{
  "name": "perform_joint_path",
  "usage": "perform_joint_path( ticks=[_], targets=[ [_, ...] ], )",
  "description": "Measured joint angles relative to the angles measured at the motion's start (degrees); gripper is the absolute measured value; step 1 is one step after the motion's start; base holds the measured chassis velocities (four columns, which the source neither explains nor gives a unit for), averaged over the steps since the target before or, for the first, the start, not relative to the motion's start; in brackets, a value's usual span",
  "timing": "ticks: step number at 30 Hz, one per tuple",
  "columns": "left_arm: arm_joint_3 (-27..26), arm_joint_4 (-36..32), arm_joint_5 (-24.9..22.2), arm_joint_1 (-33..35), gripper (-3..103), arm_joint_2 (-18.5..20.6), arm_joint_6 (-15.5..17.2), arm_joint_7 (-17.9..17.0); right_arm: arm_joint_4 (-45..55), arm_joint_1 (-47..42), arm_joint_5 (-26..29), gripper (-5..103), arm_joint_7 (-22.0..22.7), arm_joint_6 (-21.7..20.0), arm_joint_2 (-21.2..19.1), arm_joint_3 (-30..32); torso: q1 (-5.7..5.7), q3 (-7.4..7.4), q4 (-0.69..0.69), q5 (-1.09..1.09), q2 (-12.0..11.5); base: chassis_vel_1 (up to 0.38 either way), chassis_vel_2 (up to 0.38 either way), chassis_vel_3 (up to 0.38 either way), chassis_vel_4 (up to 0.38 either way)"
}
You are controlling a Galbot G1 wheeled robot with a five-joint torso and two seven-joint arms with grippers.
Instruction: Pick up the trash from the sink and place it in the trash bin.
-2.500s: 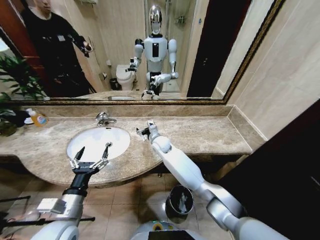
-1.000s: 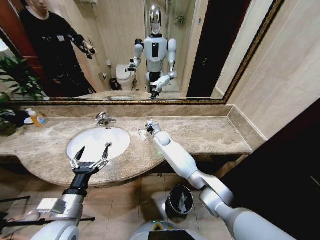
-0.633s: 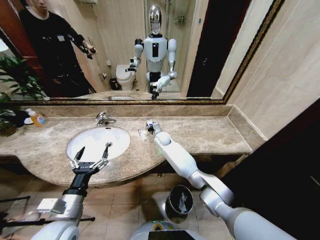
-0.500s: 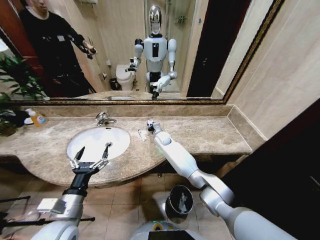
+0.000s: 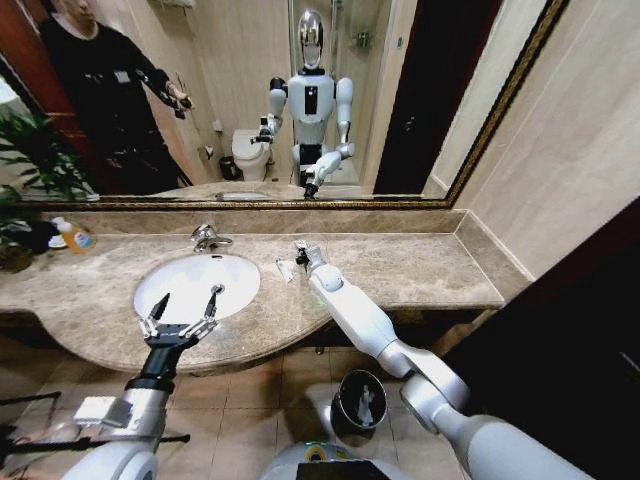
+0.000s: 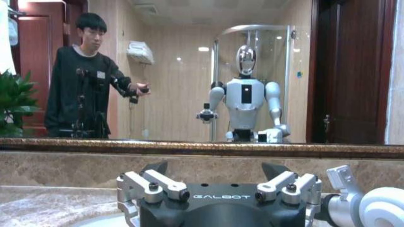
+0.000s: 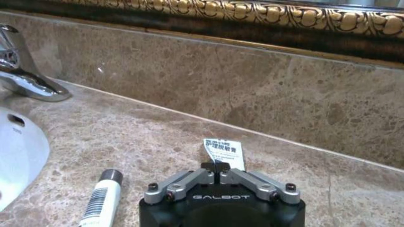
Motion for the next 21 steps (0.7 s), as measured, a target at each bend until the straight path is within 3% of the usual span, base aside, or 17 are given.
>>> perform_joint_path(
  ticks=[6, 13, 15, 16, 18, 19, 21],
  targets=[
    [0.00, 0.00, 0.00, 0.00, 100, 0.00, 0.00, 0.00, 2.37, -0.55, 0.73, 0, 0.02, 0.07, -0.62, 0.33, 0.01, 0.01, 0.01, 0.00, -0.01, 0.000, 0.000, 0.000, 0.000],
    [0.00, 0.00, 0.00, 0.00, 100, 0.00, 0.00, 0.00, 15.31, -4.48, 4.94, 0, 0.17, -0.84, -5.41, 3.80, 0.00, 0.00, 0.02, 0.02, -0.01, 0.000, 0.000, 0.000, 0.000],
    [0.00, 0.00, 0.00, 0.00, 100, 0.00, 0.00, 0.00, 22.07, -7.24, 7.90, 0, 0.56, -2.32, -9.27, 6.68, 0.00, 0.00, 0.01, 0.01, -0.01, 0.000, 0.000, 0.000, 0.000],
    [0.00, 0.00, 0.00, 0.00, 100, 0.00, 0.00, 0.00, 22.07, -7.24, 7.90, 0, 0.56, -2.32, -9.27, 6.68, 0.00, 0.00, 0.01, 0.01, -0.01, 0.000, 0.000, 0.000, 0.000],
    [-0.01, 0.00, 0.00, 0.00, 100, 0.00, 0.00, -0.01, 28.73, -10.68, 12.04, 0, 0.40, -4.29, -14.43, 10.54, 0.00, 0.00, 0.02, 0.02, -0.01, 0.000, 0.000, 0.000, 0.000],
    [-0.01, 0.00, 0.00, 0.00, 100, 0.00, 0.00, -0.01, 28.73, -10.68, 12.04, 0, 0.40, -4.29, -14.43, 10.54, 0.00, 0.00, 0.02, 0.02, -0.01, 0.000, 0.000, 0.000, 0.000],
    [-0.01, 0.00, 0.00, 0.00, 100, 0.00, 0.00, -0.02, 37.11, -16.83, 18.84, 0, -1.86, -6.69, -20.41, 17.01, 0.01, 0.00, 0.00, 0.02, -0.01, 0.000, 0.000, 0.000, 0.000]
  ],
)
